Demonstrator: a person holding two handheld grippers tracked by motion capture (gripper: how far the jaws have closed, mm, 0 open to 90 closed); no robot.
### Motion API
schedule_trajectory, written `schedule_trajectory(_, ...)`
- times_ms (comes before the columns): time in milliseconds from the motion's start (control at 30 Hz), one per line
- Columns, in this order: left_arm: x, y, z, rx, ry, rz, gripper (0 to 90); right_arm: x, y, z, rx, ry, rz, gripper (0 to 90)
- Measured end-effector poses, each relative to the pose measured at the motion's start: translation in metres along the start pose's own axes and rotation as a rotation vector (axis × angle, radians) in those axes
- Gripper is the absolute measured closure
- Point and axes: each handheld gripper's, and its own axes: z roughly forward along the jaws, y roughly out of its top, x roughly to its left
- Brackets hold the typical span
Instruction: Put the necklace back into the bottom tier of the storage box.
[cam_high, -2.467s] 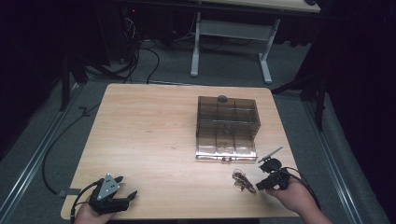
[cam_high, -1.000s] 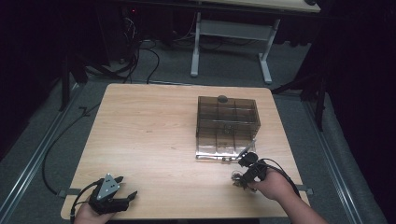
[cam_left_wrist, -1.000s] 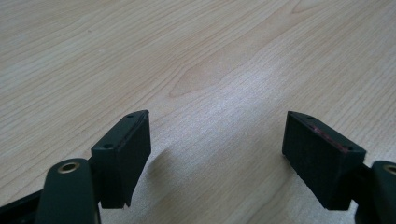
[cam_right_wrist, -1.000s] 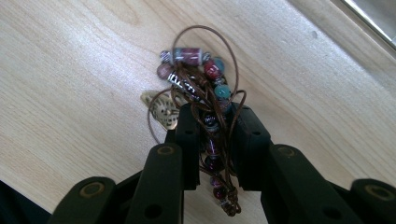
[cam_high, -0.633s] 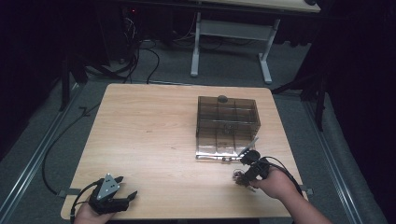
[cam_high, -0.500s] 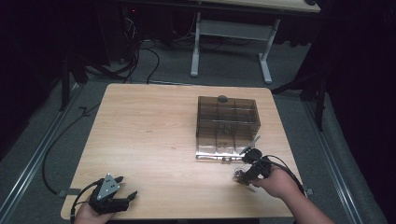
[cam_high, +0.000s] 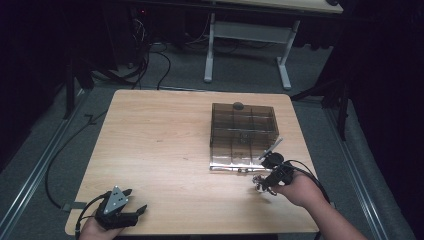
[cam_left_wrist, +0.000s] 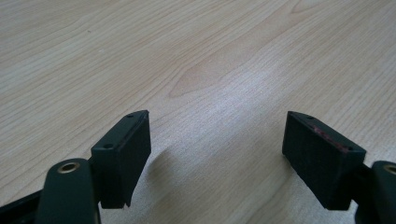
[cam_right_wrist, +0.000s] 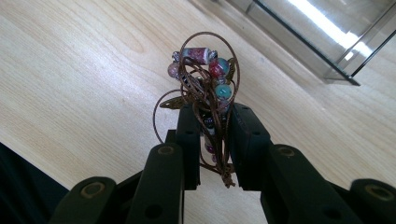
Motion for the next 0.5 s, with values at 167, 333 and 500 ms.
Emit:
schedule_trajectory(167, 0.000, 0.000, 0.000, 0.003, 0.000, 0.002, 24.0, 0.000, 0.007, -0.008, -0.010, -0.003, -0.015, 75.1)
schedule_trajectory(333, 0.000, 0.000, 0.000, 0.002, 0.001, 0.003, 24.0, -0.001, 0.013, -0.015, -0.017, -0.007, -0.017, 75.2)
schedule_trajectory(500, 0.000, 0.000, 0.000, 0.002, 0.002, 0.002, 23.9, -0.002, 0.021, -0.017, -0.027, -0.006, -0.011, 75.2)
